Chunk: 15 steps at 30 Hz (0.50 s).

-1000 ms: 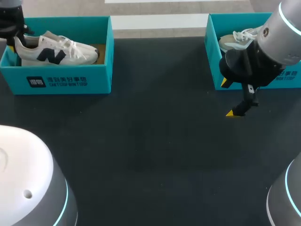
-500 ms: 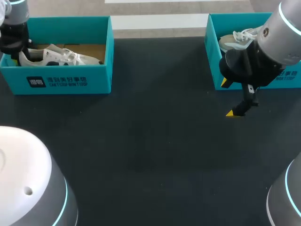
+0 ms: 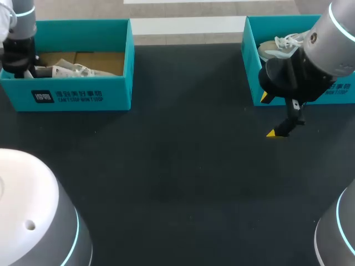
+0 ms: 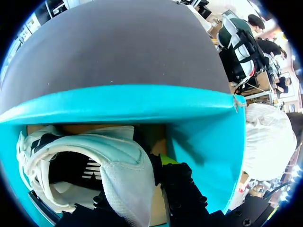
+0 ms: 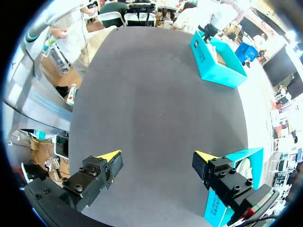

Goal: Take the shoe out of the shoebox, open the shoe tongue, remove and reinsert the insole, then place the shoe into the shoebox

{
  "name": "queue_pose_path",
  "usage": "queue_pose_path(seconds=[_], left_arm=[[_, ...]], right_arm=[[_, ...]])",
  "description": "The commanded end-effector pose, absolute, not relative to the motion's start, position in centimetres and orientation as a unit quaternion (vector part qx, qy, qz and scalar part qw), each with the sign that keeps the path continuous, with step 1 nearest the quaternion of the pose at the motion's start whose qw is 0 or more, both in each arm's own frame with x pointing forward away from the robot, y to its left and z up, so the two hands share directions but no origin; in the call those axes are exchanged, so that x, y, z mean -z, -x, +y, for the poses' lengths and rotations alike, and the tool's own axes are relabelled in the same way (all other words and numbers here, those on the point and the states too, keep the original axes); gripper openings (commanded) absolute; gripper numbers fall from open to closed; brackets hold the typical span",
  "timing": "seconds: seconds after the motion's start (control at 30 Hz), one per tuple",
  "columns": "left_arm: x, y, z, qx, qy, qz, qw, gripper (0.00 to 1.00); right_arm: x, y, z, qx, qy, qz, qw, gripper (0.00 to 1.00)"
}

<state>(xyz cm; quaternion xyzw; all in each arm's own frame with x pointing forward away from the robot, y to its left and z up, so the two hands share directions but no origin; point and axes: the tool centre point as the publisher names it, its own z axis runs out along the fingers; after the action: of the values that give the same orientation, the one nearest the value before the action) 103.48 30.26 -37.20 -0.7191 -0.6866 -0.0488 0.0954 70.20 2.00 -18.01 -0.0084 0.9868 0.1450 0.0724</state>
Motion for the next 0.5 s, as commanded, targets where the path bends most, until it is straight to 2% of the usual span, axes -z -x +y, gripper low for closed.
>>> queue_pose_path(seconds=[0.03, 0.1, 0.13, 0.23, 0.5], left_arm=[[37.95, -103.72, 30.3, 0.046, 0.718, -0.687, 0.098, 0.02], [38.12, -103.65, 30.29, 0.045, 0.719, -0.686, 0.1, 0.33], [38.19, -103.6, 30.3, 0.044, 0.72, -0.685, 0.101, 0.36], [38.38, -103.52, 30.37, 0.041, 0.721, -0.684, 0.102, 0.35], [37.73, -103.48, 30.26, 0.033, 0.723, -0.684, 0.09, 0.44]], right_arm=[[18.08, -70.38, 2.21, -0.143, 0.008, 0.987, 0.071, 1.0], [18.08, -70.38, 2.21, -0.143, 0.008, 0.987, 0.071, 1.0], [18.08, -70.38, 2.21, -0.143, 0.008, 0.987, 0.071, 1.0], [18.08, -70.38, 2.21, -0.143, 0.008, 0.987, 0.071, 1.0], [18.08, -70.38, 2.21, -0.143, 0.008, 0.987, 0.071, 1.0]])
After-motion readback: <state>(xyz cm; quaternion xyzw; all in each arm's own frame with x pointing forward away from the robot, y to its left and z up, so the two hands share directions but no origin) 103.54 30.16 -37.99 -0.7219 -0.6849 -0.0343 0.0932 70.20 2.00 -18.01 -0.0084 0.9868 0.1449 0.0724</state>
